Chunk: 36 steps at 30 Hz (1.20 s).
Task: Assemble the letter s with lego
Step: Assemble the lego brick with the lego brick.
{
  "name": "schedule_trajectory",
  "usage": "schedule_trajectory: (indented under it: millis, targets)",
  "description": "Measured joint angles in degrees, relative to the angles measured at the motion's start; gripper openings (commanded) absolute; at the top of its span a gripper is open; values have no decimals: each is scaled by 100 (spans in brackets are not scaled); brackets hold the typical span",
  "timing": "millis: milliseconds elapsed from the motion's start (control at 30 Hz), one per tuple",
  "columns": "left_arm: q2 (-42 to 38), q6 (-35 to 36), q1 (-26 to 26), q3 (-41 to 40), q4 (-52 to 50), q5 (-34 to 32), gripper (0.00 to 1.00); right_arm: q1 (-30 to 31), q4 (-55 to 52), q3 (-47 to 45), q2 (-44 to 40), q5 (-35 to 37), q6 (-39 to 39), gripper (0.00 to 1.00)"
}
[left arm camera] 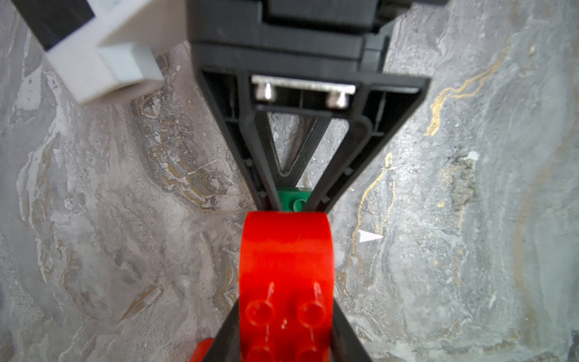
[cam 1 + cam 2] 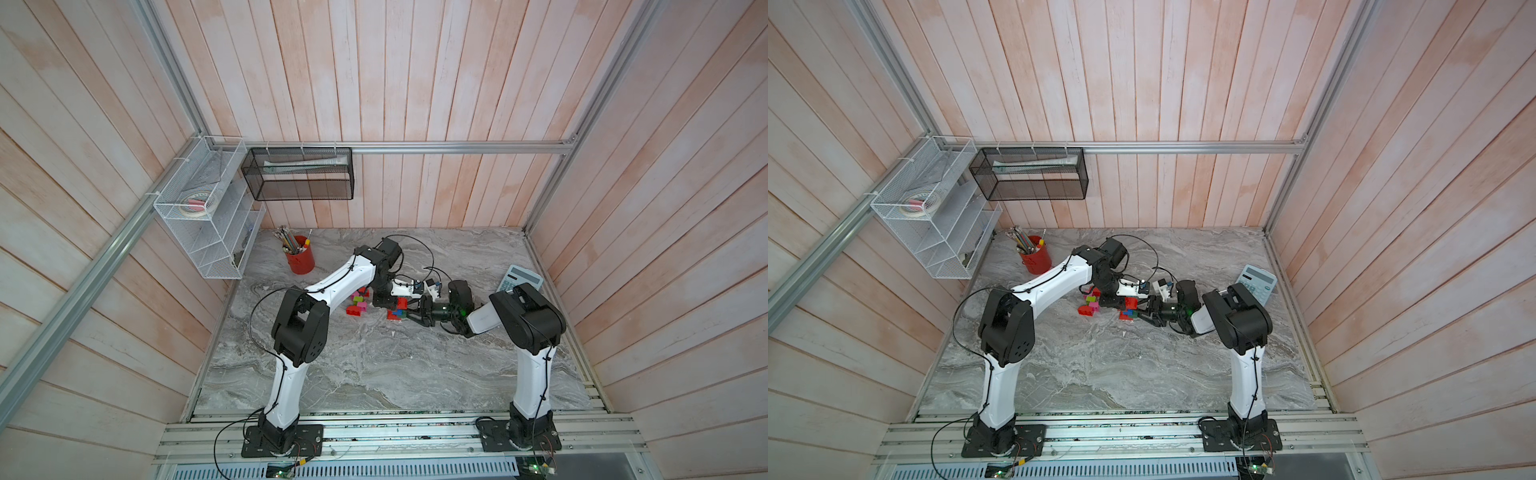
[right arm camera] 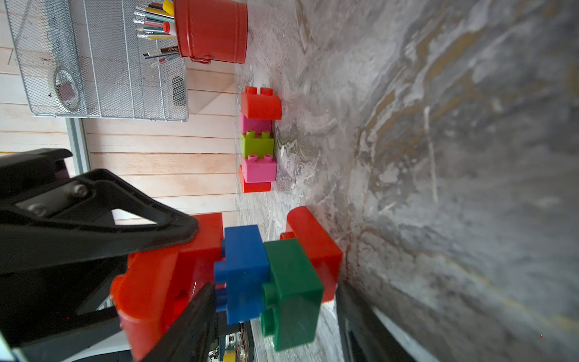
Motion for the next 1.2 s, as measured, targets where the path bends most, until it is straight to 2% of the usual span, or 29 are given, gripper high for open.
schedule_trajectory:
  millis: [600, 1200]
  targets:
    - [4, -2, 0, 0, 4, 9, 35, 0, 313, -17, 116, -90, 262, 62]
    - [46, -87, -4, 0, 48, 50, 46, -2, 621, -109, 144, -170, 468, 66]
